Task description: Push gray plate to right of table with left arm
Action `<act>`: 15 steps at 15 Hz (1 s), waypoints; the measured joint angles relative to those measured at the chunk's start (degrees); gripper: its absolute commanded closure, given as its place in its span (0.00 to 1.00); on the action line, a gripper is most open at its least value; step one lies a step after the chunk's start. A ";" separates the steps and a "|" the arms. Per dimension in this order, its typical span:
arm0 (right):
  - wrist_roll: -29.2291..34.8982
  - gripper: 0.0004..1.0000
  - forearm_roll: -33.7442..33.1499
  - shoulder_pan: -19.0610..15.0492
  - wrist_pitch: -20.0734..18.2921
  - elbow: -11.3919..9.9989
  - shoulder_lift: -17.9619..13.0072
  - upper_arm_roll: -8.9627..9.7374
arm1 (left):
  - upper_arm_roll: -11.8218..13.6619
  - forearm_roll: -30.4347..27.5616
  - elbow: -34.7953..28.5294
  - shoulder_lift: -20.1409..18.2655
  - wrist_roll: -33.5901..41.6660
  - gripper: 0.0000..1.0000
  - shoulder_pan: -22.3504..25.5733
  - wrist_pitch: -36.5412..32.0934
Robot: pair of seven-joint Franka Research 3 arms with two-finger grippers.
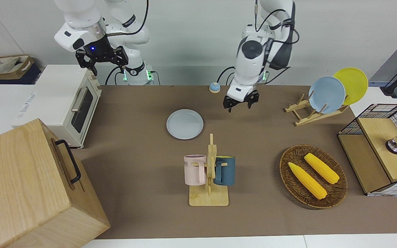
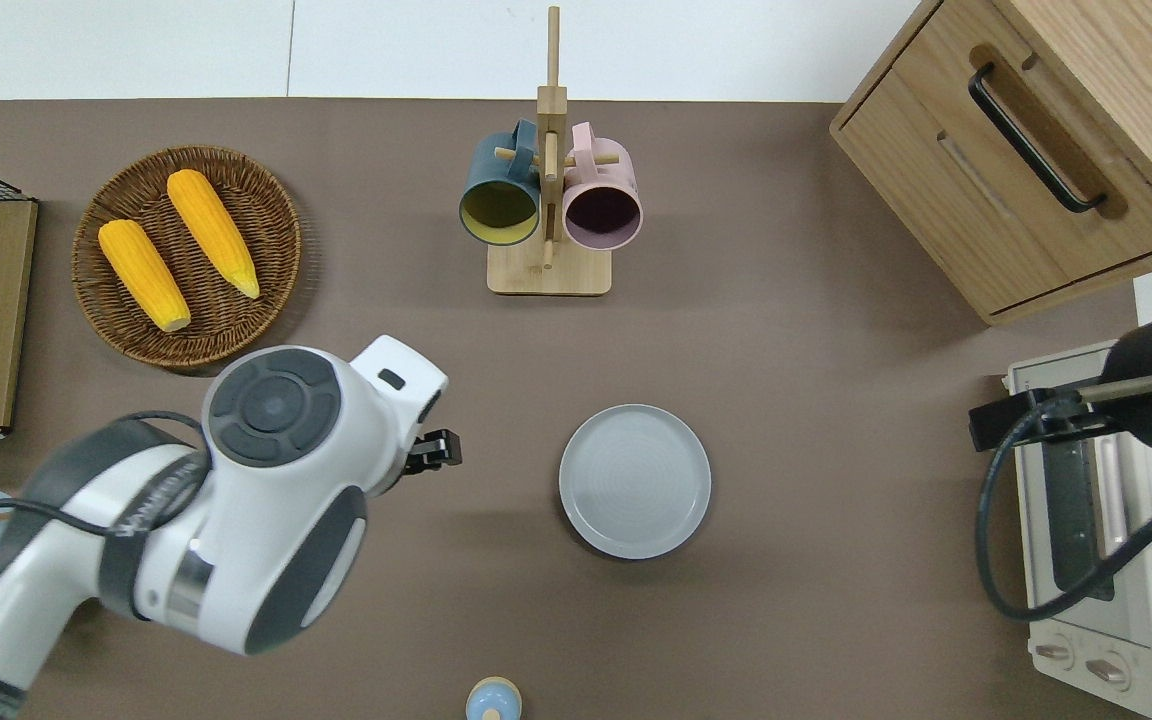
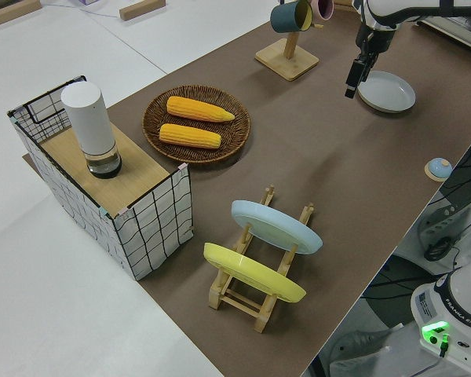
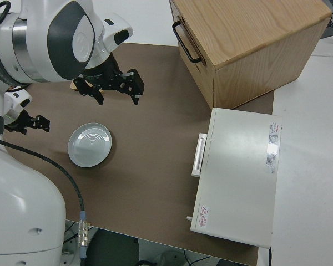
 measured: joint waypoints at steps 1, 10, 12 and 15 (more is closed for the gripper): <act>0.00 0.02 0.00 0.00 0.00 0.00 0.00 0.00 | 0.05 -0.63 1.85 -0.20 3.25 0.00 1.98 -2.42; 0.00 0.02 0.00 0.00 0.00 0.00 0.00 0.00 | 1.26 -1.67 17.38 -0.43 16.59 0.00 10.73 -17.45; 0.00 0.02 0.00 0.00 0.00 0.00 0.00 0.00 | 3.01 -1.67 18.80 -0.45 19.97 0.00 10.76 -18.92; 0.00 0.02 0.00 0.00 0.00 0.00 0.00 0.00 | 4.80 -1.91 19.58 -0.39 21.90 0.00 10.84 -18.96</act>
